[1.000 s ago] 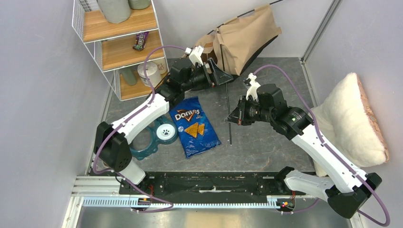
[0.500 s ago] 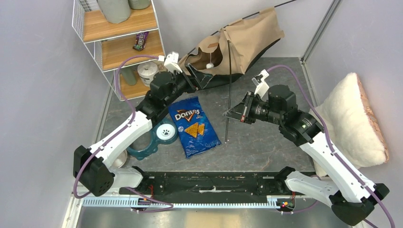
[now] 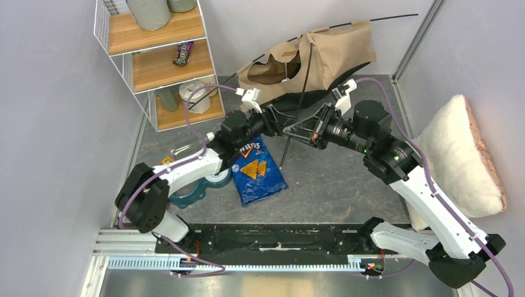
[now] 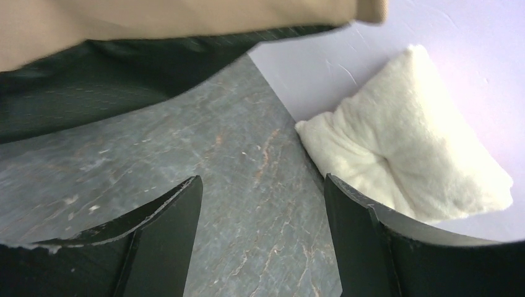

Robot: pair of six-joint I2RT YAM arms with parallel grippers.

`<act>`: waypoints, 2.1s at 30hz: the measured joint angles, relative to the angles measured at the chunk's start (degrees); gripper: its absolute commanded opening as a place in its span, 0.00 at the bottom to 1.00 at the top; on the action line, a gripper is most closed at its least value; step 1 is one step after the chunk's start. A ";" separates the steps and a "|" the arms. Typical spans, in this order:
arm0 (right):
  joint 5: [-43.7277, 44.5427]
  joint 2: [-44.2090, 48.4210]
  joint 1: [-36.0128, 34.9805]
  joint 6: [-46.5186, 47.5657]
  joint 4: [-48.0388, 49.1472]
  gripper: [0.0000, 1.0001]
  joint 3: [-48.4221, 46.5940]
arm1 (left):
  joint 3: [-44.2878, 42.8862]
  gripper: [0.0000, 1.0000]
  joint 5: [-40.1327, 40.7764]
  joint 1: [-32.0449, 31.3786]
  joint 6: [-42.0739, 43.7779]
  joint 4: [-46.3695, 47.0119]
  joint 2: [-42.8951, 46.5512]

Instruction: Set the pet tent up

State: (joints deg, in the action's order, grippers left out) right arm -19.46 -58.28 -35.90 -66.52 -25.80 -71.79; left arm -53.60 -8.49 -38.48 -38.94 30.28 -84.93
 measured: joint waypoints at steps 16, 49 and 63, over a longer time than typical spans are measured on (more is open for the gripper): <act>-3.32 -2.10 0.00 -8.48 8.94 0.00 -0.81 | -4.92 0.81 12.04 -13.99 15.76 35.21 -21.22; -6.80 -4.52 0.00 -9.99 12.46 0.00 -0.22 | -35.87 0.67 44.30 -20.70 52.89 50.75 -42.01; -7.26 -5.09 0.02 -10.40 13.03 0.00 0.55 | -40.68 0.61 44.70 -18.84 50.16 44.28 -43.17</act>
State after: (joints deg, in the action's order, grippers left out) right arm -26.72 -63.37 -35.88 -76.93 -12.78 -71.24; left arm -94.28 36.21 -57.32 11.22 74.56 -128.09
